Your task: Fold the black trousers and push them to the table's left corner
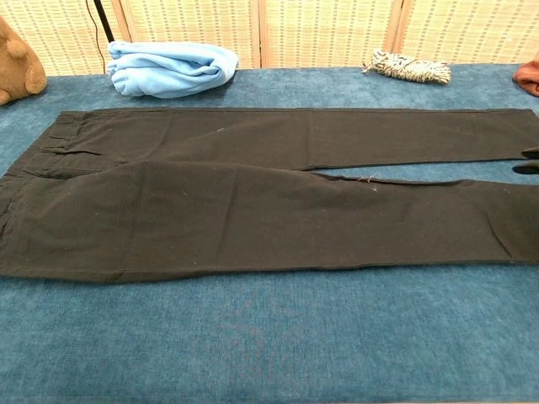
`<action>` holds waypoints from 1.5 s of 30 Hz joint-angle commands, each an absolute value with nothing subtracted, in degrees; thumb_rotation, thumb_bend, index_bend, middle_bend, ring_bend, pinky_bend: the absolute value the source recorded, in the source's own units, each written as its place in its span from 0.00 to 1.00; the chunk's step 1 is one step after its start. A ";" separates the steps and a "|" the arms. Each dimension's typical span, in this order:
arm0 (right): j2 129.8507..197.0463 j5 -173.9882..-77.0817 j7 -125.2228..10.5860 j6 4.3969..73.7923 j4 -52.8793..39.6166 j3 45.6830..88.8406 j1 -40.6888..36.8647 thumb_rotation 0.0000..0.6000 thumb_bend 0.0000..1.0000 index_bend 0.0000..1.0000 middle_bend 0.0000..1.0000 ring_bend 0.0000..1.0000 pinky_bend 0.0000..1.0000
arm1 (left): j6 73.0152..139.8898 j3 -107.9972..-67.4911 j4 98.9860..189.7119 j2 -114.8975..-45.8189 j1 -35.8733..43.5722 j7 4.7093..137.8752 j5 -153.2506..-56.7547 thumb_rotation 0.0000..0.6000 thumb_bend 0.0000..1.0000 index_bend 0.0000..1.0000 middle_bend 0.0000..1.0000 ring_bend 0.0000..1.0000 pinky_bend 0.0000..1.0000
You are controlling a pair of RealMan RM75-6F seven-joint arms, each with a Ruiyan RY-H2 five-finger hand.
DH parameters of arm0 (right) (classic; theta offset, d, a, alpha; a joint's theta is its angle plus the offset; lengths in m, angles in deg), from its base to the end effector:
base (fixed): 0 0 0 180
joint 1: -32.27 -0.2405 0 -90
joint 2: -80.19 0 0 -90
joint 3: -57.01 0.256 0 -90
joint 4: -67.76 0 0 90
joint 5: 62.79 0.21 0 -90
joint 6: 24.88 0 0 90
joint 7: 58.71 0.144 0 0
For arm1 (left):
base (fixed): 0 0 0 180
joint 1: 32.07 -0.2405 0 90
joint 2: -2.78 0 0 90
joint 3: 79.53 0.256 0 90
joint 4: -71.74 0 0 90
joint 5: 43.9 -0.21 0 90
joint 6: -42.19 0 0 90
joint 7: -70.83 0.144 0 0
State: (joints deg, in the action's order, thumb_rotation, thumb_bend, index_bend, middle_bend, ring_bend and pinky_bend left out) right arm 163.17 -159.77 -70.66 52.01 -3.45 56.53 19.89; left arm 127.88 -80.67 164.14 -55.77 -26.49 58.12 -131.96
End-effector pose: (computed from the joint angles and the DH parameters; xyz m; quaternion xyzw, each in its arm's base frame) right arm -0.3071 -0.2079 0.0448 0.7500 -0.2635 0.3228 0.5137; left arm -0.3124 0.1791 0.1859 -0.5838 -0.4188 -0.4286 0.5478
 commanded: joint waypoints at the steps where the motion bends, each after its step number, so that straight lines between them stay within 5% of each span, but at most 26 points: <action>1: 164.09 -159.31 -71.38 50.99 -3.36 56.64 19.20 1.00 0.00 0.00 0.00 0.00 0.00 | 127.82 -80.70 164.10 -55.75 -26.52 58.02 -131.87 1.00 0.00 0.00 0.00 0.00 0.00; 30: 170.51 -155.11 -68.02 48.76 4.79 57.86 16.40 1.00 0.01 0.04 0.00 0.00 0.00 | 127.57 -80.95 164.12 -55.87 -26.89 57.73 -131.30 1.00 0.00 0.00 0.00 0.00 0.00; 36: 171.23 -155.26 -66.87 49.20 6.12 57.54 16.08 1.00 0.27 0.10 0.00 0.00 0.00 | 127.20 -80.97 164.23 -55.79 -26.80 57.62 -131.18 1.00 0.00 0.00 0.00 0.00 0.00; 45: 172.08 -156.11 -64.78 51.26 8.13 57.14 15.99 1.00 0.52 0.19 0.00 0.00 0.04 | 127.12 -81.01 164.30 -55.56 -26.87 57.05 -131.15 1.00 0.00 0.00 0.00 0.00 0.00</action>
State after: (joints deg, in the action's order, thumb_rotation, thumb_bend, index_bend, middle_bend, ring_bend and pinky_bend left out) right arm 172.01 -156.01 -64.92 51.10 8.00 57.17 15.98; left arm 127.12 -81.01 164.30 -55.57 -26.86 57.05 -131.15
